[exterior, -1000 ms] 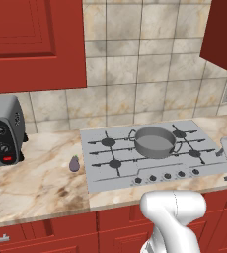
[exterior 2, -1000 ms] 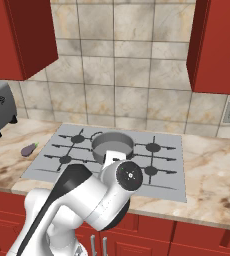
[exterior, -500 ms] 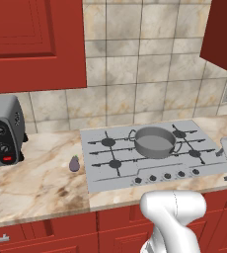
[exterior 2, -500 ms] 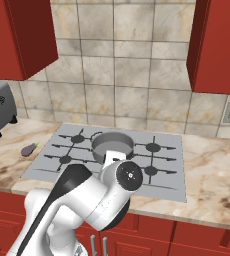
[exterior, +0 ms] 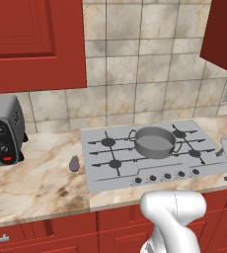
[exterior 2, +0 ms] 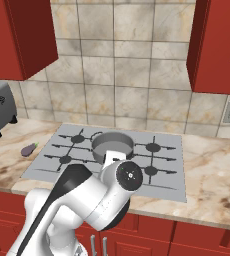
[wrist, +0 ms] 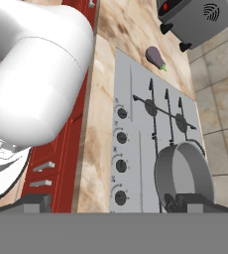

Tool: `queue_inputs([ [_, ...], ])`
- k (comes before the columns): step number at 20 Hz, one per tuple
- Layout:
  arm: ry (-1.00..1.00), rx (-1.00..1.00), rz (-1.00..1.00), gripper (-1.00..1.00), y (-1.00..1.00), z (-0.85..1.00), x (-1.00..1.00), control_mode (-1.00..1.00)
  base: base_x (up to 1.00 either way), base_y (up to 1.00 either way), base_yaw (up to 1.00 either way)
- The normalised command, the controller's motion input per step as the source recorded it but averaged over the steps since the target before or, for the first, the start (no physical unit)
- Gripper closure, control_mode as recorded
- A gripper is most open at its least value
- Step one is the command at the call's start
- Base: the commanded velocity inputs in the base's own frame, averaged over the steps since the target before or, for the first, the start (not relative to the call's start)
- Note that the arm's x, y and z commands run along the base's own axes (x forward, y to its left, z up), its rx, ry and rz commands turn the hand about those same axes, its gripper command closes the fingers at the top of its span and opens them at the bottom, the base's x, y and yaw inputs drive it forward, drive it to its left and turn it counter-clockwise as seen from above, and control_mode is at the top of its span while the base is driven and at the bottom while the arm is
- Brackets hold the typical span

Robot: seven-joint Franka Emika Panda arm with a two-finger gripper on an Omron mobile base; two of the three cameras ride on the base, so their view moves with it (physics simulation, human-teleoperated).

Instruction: Turn on the burner for the pot on the stove. Wait thirty seconds for the pot to heat up. Then add the eggplant to the pot.

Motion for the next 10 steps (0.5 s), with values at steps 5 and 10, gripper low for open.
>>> queue_inputs([
  [5, 0.0, 0.0, 0.0, -1.0, 0.0, 0.0, 0.0, -1.0, 0.0, 0.0, 0.0],
  [10, 0.0, 0.0, 0.0, -1.0, 0.0, 0.0, 0.0, -1.0, 0.0, 0.0, 0.0],
])
